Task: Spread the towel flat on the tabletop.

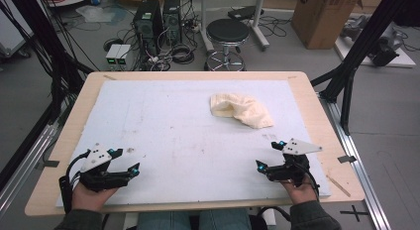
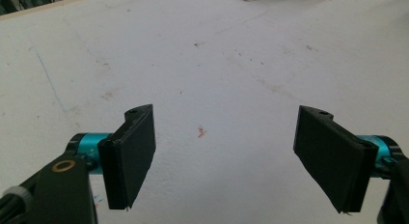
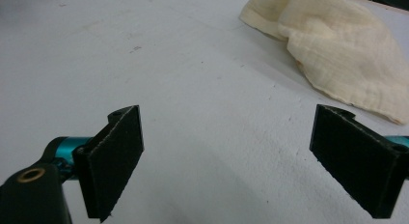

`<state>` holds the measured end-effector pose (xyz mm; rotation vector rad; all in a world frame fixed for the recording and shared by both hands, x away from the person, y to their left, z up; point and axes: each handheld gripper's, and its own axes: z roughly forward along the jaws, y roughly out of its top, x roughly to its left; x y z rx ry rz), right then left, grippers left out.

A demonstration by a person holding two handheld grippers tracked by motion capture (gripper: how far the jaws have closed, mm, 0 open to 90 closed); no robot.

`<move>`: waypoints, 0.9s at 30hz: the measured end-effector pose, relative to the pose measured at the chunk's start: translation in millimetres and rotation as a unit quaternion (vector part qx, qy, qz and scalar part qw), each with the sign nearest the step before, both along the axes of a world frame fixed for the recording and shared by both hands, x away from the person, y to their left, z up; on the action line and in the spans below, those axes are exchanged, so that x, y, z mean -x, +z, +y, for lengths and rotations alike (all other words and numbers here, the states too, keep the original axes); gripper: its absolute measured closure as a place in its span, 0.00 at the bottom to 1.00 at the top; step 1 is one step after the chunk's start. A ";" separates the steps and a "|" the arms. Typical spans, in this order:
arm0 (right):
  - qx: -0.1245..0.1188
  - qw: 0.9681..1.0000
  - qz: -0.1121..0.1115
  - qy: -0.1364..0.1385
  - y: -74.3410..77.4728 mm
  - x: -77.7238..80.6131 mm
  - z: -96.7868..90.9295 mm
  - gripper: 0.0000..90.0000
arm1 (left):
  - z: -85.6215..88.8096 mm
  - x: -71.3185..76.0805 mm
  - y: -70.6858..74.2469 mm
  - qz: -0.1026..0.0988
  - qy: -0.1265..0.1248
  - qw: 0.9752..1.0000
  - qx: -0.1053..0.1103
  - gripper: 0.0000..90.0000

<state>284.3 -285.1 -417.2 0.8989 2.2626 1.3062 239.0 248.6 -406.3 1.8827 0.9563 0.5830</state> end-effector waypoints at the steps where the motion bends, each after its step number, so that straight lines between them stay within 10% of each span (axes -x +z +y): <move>1: -0.001 1.000 0.001 0.000 0.0 0.1 0.4 0.12 | 0.2 0.4 0.0 0.000 0.001 1.000 0.000 0.26; 27: -0.011 1.000 -0.005 -0.004 4.9 -8.7 4.8 0.12 | 2.6 1.6 -1.2 -0.003 0.004 1.000 0.001 0.26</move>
